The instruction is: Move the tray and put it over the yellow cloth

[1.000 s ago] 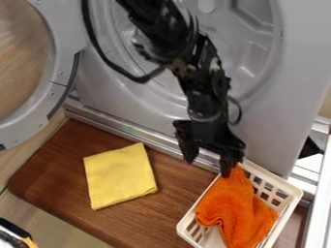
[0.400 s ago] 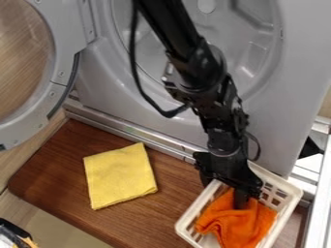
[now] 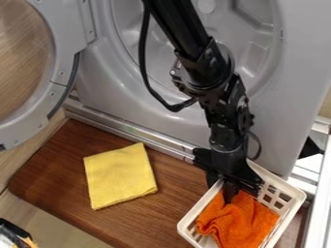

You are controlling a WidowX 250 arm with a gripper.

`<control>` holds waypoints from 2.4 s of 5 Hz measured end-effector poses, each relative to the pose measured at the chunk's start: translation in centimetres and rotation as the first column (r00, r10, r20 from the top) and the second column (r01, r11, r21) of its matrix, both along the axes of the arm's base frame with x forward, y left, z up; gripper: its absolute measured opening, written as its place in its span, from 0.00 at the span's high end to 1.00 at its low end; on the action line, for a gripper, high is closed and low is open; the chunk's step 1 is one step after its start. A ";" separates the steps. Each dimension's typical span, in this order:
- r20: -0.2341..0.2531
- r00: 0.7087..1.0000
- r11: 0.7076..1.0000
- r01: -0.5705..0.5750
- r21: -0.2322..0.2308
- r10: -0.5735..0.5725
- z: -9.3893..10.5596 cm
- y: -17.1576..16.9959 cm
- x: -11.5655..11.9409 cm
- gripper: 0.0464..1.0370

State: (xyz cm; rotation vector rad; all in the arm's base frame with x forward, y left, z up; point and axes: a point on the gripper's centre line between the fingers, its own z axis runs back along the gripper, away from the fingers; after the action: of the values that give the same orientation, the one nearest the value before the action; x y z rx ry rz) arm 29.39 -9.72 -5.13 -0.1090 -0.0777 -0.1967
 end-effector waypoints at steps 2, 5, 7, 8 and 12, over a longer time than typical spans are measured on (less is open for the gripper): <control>-0.013 1.000 1.000 0.018 0.012 -0.018 0.2 0.1 0.0 0.91; 0.055 0.998 1.000 -0.010 0.030 0.008 5.4 0.6 -1.8 0.94; 0.072 0.985 0.986 -0.160 0.055 0.156 7.4 6.7 -4.6 0.94; 0.070 0.969 0.970 -0.239 0.046 0.236 7.1 10.7 -5.8 0.94; 0.065 0.941 0.942 -0.335 0.028 0.333 4.6 18.2 -5.4 0.94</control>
State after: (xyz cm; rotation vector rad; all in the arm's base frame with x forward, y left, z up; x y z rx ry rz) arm 24.04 8.46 -0.53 -0.0499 -0.1497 0.1388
